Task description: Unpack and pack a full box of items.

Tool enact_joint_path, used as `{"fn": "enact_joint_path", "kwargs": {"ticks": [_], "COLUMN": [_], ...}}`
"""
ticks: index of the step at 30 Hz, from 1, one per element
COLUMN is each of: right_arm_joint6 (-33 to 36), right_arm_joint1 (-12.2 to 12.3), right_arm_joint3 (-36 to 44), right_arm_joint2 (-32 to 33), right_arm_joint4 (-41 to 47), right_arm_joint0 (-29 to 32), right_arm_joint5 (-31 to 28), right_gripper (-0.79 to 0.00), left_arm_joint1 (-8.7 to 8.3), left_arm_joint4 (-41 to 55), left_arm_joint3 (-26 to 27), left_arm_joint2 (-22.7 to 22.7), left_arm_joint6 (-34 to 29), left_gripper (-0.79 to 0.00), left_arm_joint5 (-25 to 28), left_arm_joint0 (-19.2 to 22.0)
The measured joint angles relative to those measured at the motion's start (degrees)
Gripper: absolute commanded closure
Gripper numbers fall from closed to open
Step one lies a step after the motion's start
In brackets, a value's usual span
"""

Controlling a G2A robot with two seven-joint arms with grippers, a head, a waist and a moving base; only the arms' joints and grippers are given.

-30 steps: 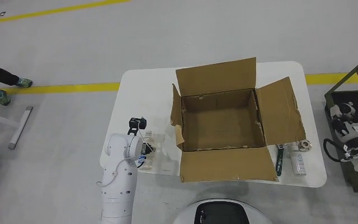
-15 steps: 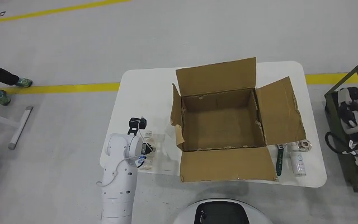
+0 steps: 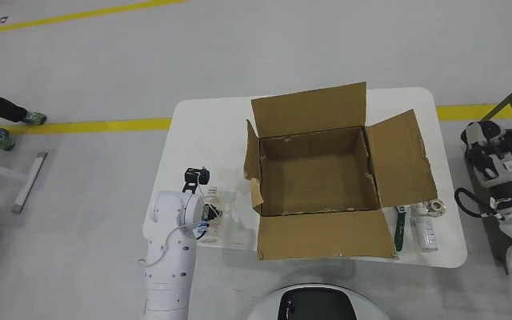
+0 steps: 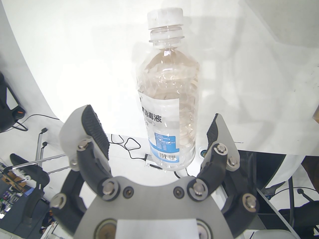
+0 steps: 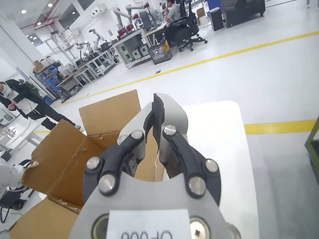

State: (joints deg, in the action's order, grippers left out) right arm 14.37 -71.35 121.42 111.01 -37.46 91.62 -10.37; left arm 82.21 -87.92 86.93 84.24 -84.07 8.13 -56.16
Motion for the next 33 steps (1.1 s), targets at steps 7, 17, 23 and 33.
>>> {"fn": "enact_joint_path", "kwargs": {"ticks": [7, 17, 23, 33], "right_arm_joint6": [1.1, 0.8, 1.3, 1.0], "right_arm_joint1": [0.2, 0.3, 0.4, 0.5], "right_arm_joint3": [-0.8, -1.4, -1.7, -1.2], "right_arm_joint2": [-0.9, -1.0, -1.0, -1.0], "right_arm_joint4": [-1.8, 1.1, 2.2, 1.8], "right_arm_joint0": [-0.8, -1.8, -1.8, -0.9], "right_arm_joint5": [0.2, 2.1, 2.3, 4.1], "right_gripper": [0.000, 0.000, 0.000, 0.000], "left_arm_joint1": [-0.13, -0.55, -0.84, -1.36], "left_arm_joint4": [2.8, 5.3, 7.0, 9.7], "left_arm_joint3": [-0.7, -5.2, -7.5, -9.1], "left_arm_joint2": [0.5, 0.7, 0.9, 1.0], "left_arm_joint6": [1.9, -0.4, -0.6, -1.3], "left_gripper": [-0.785, -0.785, -0.650, 0.000], "left_arm_joint5": [-2.0, -2.2, -2.1, -2.0], "left_arm_joint0": [-0.3, 1.7, 2.4, 2.9]}}
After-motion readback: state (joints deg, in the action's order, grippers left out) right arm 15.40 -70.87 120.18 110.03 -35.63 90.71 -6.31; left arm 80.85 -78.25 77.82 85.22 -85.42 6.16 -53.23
